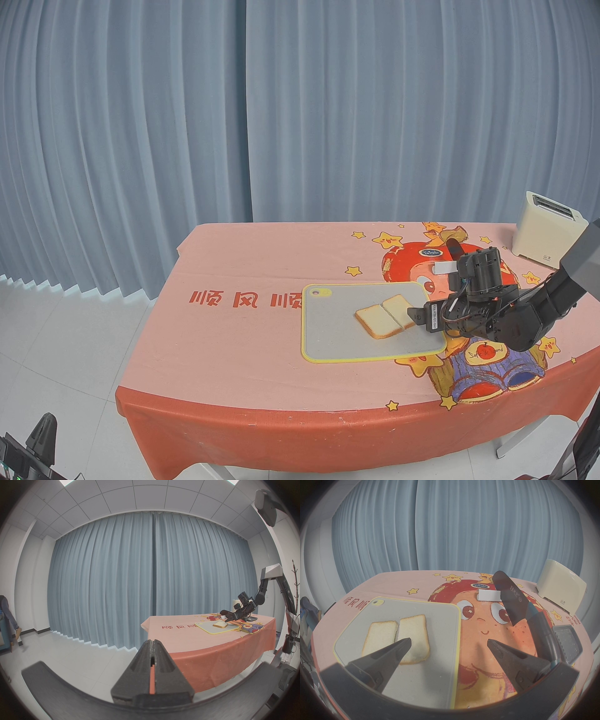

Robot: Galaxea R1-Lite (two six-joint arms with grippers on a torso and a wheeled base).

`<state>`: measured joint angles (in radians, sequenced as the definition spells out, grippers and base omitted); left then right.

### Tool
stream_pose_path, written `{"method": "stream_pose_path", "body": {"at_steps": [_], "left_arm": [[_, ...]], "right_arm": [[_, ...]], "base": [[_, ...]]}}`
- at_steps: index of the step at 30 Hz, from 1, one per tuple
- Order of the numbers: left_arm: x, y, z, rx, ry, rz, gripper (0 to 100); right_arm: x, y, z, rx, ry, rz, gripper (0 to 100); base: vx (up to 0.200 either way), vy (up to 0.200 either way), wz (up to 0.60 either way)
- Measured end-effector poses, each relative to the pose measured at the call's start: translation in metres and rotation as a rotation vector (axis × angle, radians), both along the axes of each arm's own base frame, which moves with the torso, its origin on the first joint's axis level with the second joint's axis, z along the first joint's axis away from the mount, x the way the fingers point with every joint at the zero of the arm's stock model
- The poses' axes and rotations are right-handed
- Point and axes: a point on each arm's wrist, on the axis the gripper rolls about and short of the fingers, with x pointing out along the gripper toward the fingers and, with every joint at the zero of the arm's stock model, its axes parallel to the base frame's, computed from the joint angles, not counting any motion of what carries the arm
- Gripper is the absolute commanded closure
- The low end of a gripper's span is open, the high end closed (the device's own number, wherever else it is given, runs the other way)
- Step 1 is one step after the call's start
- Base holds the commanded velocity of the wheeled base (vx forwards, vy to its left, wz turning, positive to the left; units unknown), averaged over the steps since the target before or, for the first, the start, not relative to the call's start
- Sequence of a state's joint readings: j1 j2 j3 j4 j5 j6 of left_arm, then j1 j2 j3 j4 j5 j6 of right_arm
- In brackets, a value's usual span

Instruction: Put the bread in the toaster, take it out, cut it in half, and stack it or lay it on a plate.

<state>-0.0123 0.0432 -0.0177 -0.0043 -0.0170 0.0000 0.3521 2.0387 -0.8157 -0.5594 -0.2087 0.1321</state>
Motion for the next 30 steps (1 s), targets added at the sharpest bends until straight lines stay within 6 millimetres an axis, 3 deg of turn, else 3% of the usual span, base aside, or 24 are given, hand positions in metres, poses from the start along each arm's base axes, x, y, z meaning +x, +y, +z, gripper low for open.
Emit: {"method": "stream_pose_path", "body": {"at_steps": [30], "left_arm": [[0.000,0.000,0.000,0.000,0.000,0.000,100]], "right_arm": [[0.013,-0.003,-0.014,-0.014,0.017,-0.027,0]], "base": [[0.000,0.000,0.00]]}}
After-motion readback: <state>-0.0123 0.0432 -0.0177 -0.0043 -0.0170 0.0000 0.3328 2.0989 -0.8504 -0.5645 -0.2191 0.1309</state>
